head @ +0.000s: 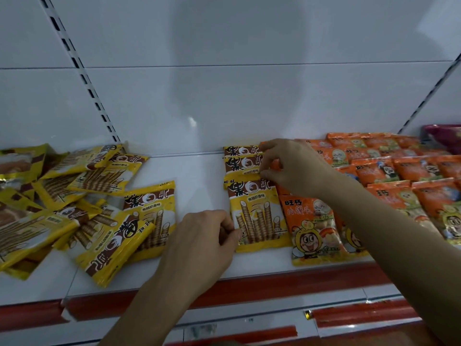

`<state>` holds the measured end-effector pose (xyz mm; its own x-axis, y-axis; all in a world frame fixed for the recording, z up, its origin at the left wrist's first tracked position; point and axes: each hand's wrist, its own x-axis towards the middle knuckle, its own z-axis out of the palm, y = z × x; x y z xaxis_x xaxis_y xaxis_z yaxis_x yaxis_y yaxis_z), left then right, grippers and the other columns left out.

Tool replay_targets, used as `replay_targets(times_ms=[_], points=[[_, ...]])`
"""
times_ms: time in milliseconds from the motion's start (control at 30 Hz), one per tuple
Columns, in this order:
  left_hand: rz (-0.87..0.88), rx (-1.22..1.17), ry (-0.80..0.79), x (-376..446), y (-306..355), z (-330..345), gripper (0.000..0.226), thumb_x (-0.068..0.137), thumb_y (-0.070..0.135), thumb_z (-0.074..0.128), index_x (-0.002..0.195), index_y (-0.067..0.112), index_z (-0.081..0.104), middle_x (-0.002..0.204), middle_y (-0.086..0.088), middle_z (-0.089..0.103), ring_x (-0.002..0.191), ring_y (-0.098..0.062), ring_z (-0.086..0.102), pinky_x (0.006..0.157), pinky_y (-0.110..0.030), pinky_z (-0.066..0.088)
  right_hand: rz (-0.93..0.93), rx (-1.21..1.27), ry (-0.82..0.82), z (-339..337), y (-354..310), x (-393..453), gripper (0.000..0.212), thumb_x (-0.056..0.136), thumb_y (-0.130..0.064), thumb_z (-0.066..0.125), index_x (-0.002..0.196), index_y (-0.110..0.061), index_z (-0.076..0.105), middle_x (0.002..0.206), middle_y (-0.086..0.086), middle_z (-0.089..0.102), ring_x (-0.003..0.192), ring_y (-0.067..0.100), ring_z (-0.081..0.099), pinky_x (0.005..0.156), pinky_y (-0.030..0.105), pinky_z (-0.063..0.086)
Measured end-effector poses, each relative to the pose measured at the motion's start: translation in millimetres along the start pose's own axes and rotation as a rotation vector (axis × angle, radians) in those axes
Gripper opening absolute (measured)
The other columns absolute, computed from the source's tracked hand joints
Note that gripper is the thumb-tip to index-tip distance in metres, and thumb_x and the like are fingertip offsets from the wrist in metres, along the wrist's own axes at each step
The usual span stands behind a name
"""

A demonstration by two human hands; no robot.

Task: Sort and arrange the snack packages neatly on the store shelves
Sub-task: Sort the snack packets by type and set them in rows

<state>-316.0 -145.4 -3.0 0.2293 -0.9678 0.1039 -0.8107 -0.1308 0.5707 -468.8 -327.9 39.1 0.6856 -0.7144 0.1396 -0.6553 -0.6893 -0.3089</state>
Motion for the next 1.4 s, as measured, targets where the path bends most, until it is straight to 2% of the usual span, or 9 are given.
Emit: replay_targets(times_ms=[167,733,900,1000,1067,1167,1267,1333,1400], points=[[0.001,-0.011,0.008,-1,-1,1,0.020,0.092,0.047,0.066,0.079,0.032,0.066,0.062,0.017,0.061,0.063,0.001,0.060,0.054,-0.016,0.044,0.013,0.049,-0.005,1,2,2,0.007,0.091,-0.028,0.073,0.094,-0.024,0.078,0.116,-0.003,0.073,0.100,0.015,0.068,0.087,0.032,0.052],[0.080,0.093,-0.080,-6,-2,-11,0.026,0.095,0.049,0.060,0.078,0.030,0.064,0.066,0.015,0.060,0.063,-0.003,0.058,0.061,-0.028,0.054,-0.038,0.005,0.017,-2,0,-8,0.006,0.087,-0.029,0.076,0.092,-0.026,0.079,0.108,-0.003,0.067,0.091,0.006,0.060,0.071,0.018,0.044],[0.099,0.075,0.048,-5,-12,-36,0.021,0.092,0.050,0.055,0.083,0.034,0.065,0.068,0.017,0.059,0.065,-0.001,0.057,0.059,-0.021,0.046,-0.036,0.085,0.124,3,-29,-9,0.009,0.093,-0.030,0.069,0.100,-0.028,0.073,0.096,-0.011,0.058,0.075,-0.003,0.051,0.064,0.016,0.036],[0.061,0.089,0.112,-3,-36,-62,0.013,0.091,0.044,0.062,0.083,0.033,0.063,0.068,0.014,0.058,0.065,-0.002,0.055,0.056,-0.025,0.044,-0.091,0.140,0.085,20,-71,3,0.019,0.097,-0.028,0.062,0.114,-0.023,0.070,0.101,-0.011,0.067,0.072,-0.002,0.049,0.069,0.018,0.037],[0.022,0.104,0.135,-5,-55,-77,0.013,0.091,0.040,0.066,0.081,0.032,0.062,0.063,0.010,0.056,0.059,-0.006,0.054,0.050,-0.028,0.042,-0.102,0.184,-0.002,34,-101,15,0.027,0.100,-0.031,0.057,0.124,-0.021,0.064,0.109,-0.007,0.071,0.076,0.004,0.053,0.078,0.027,0.043],[0.013,0.098,0.134,-8,-82,-87,0.017,0.093,0.043,0.065,0.080,0.033,0.059,0.059,0.008,0.048,0.059,-0.008,0.052,0.046,-0.026,0.030,0.015,0.177,-0.193,60,-137,39,0.043,0.102,-0.040,0.050,0.140,-0.018,0.052,0.125,0.003,0.068,0.112,0.024,0.059,0.093,0.034,0.046],[0.031,0.093,0.130,-9,-100,-88,0.021,0.094,0.047,0.062,0.081,0.030,0.062,0.067,0.013,0.042,0.063,-0.003,0.045,0.052,-0.019,0.023,0.146,0.177,-0.200,84,-159,60,0.043,0.101,-0.042,0.050,0.128,-0.010,0.060,0.124,0.012,0.066,0.117,0.032,0.058,0.095,0.042,0.050],[0.057,0.078,0.143,-9,-108,-88,0.020,0.094,0.045,0.063,0.081,0.030,0.061,0.069,0.014,0.041,0.067,-0.002,0.044,0.055,-0.020,0.024,0.151,0.198,-0.176,89,-164,67,0.031,0.098,-0.035,0.058,0.110,-0.012,0.074,0.108,0.008,0.072,0.100,0.024,0.064,0.078,0.031,0.052],[0.070,0.060,0.162,-8,-115,-89,0.016,0.092,0.041,0.066,0.081,0.029,0.061,0.072,0.015,0.044,0.071,-0.003,0.046,0.057,-0.021,0.031,0.145,0.256,-0.115,80,-161,69,0.019,0.095,-0.027,0.065,0.094,-0.016,0.079,0.087,-0.001,0.073,0.083,0.014,0.064,0.060,0.019,0.044]])
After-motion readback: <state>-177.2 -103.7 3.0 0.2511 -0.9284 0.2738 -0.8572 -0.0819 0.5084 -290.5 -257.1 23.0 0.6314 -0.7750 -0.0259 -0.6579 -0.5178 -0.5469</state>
